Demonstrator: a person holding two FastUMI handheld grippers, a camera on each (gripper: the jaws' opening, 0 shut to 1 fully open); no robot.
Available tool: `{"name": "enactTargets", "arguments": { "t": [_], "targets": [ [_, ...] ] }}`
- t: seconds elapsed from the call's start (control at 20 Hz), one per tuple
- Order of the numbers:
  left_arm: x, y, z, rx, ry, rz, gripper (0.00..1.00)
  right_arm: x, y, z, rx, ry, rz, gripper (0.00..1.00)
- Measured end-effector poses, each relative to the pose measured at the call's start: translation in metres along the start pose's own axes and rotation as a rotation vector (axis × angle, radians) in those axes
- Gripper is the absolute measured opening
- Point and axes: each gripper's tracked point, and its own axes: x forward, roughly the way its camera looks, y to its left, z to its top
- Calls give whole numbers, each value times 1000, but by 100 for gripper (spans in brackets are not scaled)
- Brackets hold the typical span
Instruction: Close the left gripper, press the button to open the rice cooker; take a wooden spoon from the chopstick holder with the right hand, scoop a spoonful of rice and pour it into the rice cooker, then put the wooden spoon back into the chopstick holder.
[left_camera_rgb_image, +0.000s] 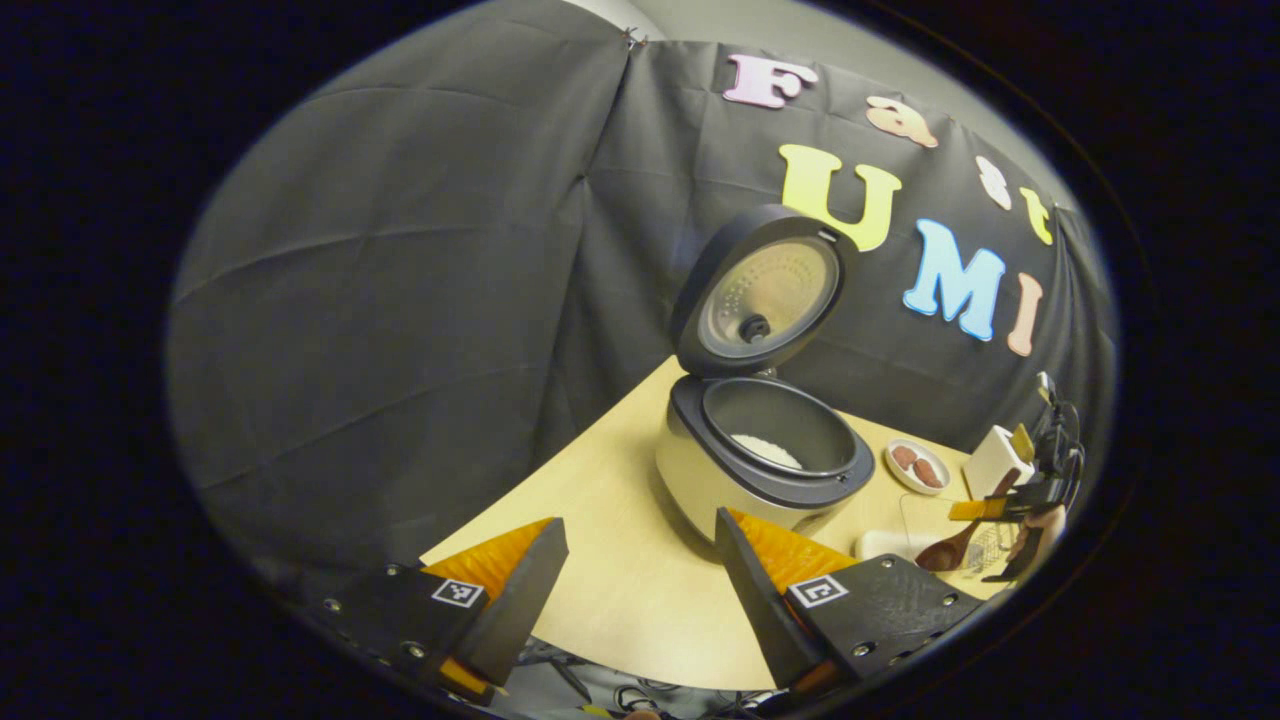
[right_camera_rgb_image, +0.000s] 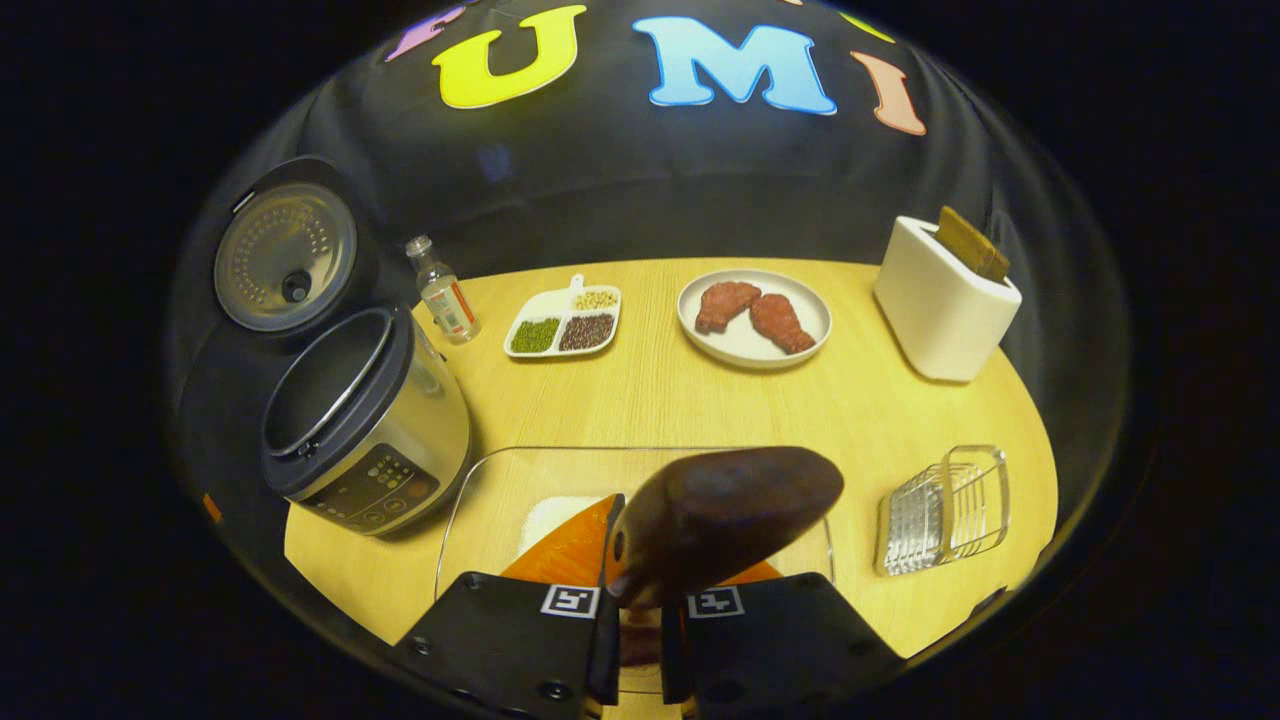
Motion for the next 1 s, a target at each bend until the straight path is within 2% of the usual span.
{"name": "enactTargets", "arguments": {
  "t": [0.3, 0.65, 1.0],
  "targets": [
    [-2, 5, -3, -15, 0, 17, 94, 6, 24, -5, 41, 43, 32, 16],
    [-4, 3, -1, -23, -8, 22, 94, 9, 50, -3, 190, 107, 100, 16],
    [-9, -1, 0, -31, -10, 22, 94, 1, 43, 5, 249, 109, 138, 15]
  ]
}}
